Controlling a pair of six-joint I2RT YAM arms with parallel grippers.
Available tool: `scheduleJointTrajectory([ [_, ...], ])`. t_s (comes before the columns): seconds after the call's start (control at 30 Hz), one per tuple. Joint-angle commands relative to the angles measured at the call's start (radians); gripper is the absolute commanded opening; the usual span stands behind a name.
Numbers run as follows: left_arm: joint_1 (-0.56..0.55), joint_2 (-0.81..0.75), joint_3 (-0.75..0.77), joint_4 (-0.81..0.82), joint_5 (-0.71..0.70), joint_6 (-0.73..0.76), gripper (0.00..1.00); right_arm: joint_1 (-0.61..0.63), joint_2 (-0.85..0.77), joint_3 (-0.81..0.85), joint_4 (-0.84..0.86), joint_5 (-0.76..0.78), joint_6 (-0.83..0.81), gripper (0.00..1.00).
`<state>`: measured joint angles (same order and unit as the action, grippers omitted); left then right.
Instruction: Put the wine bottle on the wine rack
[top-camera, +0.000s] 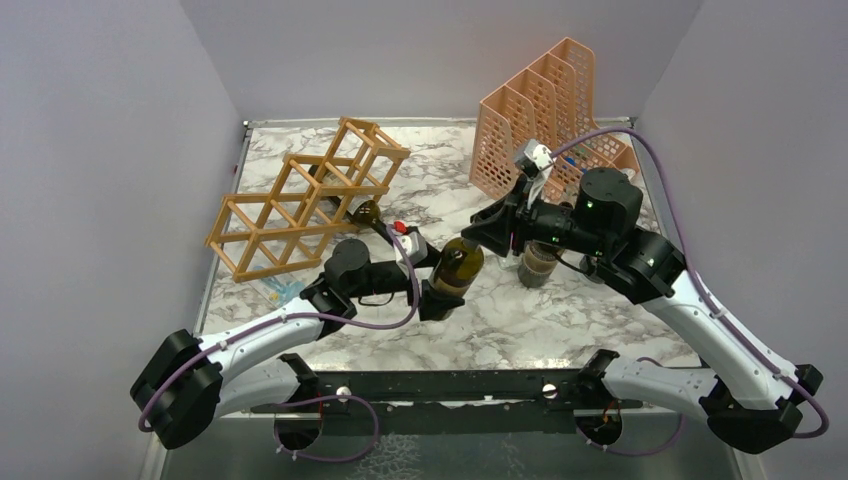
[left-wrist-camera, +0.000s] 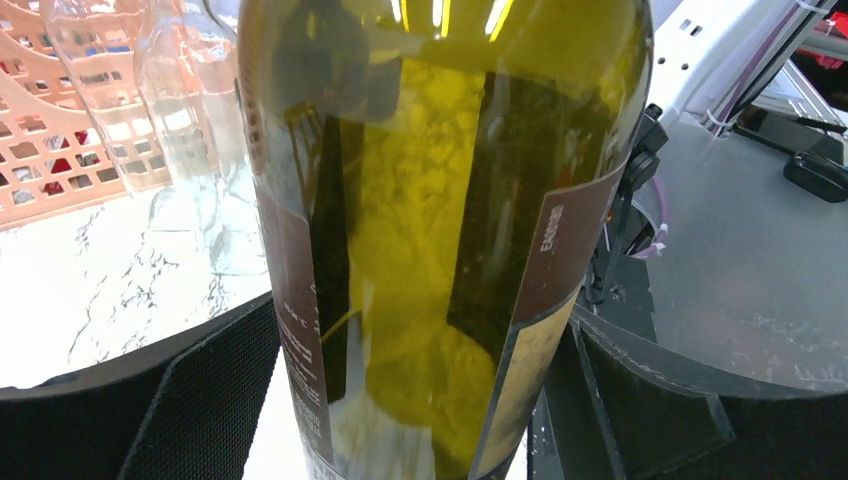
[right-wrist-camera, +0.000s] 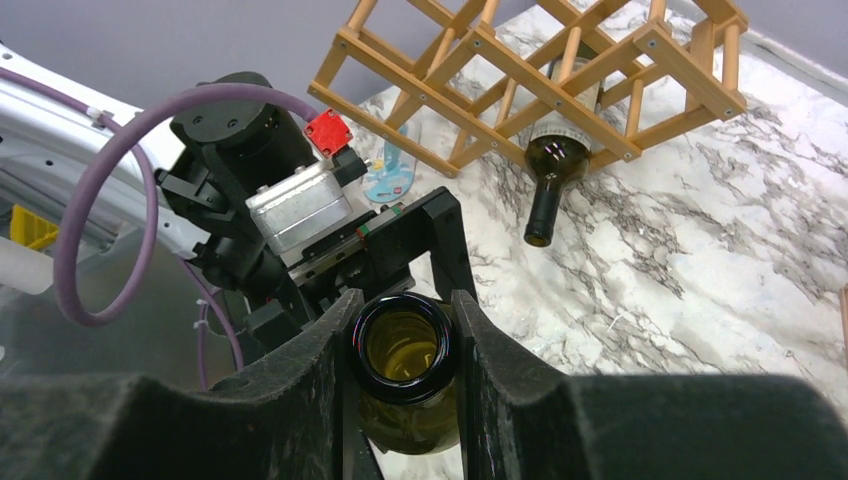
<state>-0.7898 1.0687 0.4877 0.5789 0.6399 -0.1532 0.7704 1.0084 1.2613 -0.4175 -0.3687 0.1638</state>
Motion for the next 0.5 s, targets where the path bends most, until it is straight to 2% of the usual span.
scheduleJointTrajectory([
  [0.0,-0.01,-0.01,-0.006,0.053,0.011,0.009,0.97,0.002,-0.065,0.033,0.163,-0.056,0.042,0.01],
  [0.1,-0.016,-0.002,0.004,0.063,0.009,0.012,0.94,0.003,-0.079,0.014,0.186,-0.052,0.048,0.01],
  [0.17,-0.018,-0.003,0.006,0.074,-0.013,0.015,0.85,0.003,-0.086,0.012,0.191,-0.04,0.051,0.01],
  [0.3,-0.02,-0.006,0.012,0.104,-0.032,0.052,0.54,0.003,-0.095,0.007,0.184,-0.031,0.051,0.01],
  [0.4,-0.022,0.011,0.043,0.107,0.0,0.112,0.24,0.002,-0.093,0.014,0.159,-0.034,0.05,0.02],
  [0.47,-0.022,0.022,0.067,0.106,0.036,0.166,0.01,0.003,-0.087,0.029,0.122,-0.02,0.055,0.09],
])
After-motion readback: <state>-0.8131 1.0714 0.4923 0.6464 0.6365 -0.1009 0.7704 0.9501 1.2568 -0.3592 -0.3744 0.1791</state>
